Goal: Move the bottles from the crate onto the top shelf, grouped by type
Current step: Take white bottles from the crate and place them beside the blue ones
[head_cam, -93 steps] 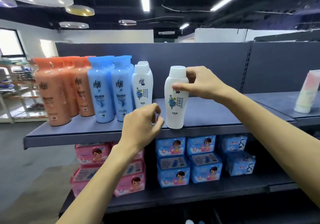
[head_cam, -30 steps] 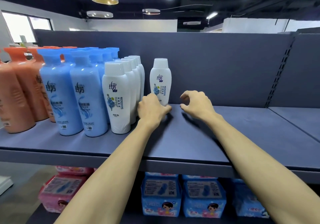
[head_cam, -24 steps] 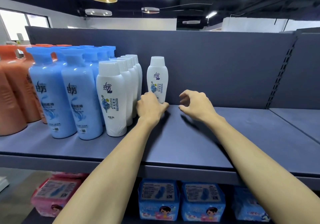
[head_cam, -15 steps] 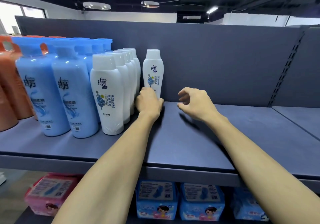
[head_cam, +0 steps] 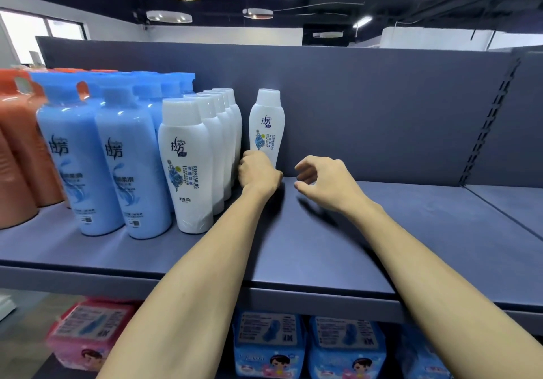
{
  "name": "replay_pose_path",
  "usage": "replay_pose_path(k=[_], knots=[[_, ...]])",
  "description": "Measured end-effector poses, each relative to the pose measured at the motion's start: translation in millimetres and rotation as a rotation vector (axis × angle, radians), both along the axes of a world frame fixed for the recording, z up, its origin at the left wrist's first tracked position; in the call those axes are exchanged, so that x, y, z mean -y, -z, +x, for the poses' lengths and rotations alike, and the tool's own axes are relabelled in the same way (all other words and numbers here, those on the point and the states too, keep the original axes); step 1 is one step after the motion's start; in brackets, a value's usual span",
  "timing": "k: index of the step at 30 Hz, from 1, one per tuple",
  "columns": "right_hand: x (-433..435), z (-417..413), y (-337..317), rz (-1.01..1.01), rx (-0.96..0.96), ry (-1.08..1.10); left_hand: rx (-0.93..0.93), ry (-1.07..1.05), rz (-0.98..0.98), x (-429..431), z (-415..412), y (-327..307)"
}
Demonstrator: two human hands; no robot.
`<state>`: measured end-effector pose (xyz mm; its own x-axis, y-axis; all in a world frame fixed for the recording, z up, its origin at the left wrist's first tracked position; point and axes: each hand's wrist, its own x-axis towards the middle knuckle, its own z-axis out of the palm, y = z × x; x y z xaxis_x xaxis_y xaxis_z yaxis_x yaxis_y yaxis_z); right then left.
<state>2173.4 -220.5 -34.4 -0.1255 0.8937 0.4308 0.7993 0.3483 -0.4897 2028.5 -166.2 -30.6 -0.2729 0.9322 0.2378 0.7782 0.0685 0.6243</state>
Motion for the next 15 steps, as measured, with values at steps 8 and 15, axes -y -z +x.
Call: replay_pose_path(k=[8,15], knots=[[9,10,4,-0.021,-0.024,0.048,0.024,-0.026,0.039,11,6,-2],[9,7,8,-0.017,-0.030,0.033,0.061,-0.042,0.066,11,1,1]])
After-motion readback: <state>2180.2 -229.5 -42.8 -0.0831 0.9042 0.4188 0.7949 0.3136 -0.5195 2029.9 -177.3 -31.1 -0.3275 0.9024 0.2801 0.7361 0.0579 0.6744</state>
